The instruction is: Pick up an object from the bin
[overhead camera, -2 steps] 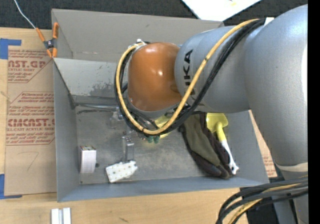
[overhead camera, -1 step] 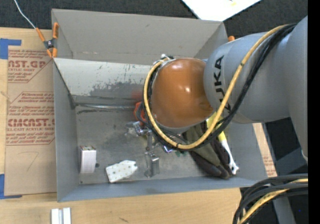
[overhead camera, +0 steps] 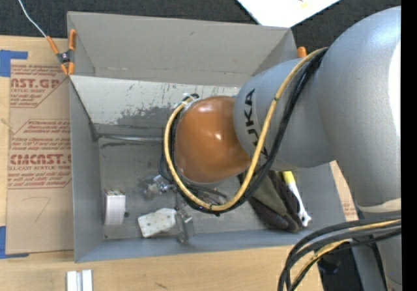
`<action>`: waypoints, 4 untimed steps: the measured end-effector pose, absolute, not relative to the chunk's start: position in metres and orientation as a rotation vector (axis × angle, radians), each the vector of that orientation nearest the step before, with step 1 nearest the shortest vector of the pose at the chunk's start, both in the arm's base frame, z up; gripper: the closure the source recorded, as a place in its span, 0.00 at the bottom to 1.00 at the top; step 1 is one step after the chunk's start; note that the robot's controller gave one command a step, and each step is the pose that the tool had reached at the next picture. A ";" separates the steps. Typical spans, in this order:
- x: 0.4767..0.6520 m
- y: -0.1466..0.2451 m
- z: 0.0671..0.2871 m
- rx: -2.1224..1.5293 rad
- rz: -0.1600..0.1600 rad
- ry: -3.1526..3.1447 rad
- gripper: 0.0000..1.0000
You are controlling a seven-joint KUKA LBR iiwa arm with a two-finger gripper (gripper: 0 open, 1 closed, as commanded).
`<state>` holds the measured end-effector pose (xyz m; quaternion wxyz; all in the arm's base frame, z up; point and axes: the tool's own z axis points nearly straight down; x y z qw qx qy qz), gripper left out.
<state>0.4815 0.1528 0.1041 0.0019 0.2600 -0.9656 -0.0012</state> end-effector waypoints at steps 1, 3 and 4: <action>0.485 0.147 0.072 0.938 -0.005 -3.019 0.00; 0.481 0.169 0.071 0.912 -0.007 -3.010 1.00; 0.481 0.169 0.071 0.912 -0.008 -3.010 1.00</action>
Offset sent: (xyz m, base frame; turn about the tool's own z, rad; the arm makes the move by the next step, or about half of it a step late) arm -0.0019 0.0148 -0.0341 -0.0635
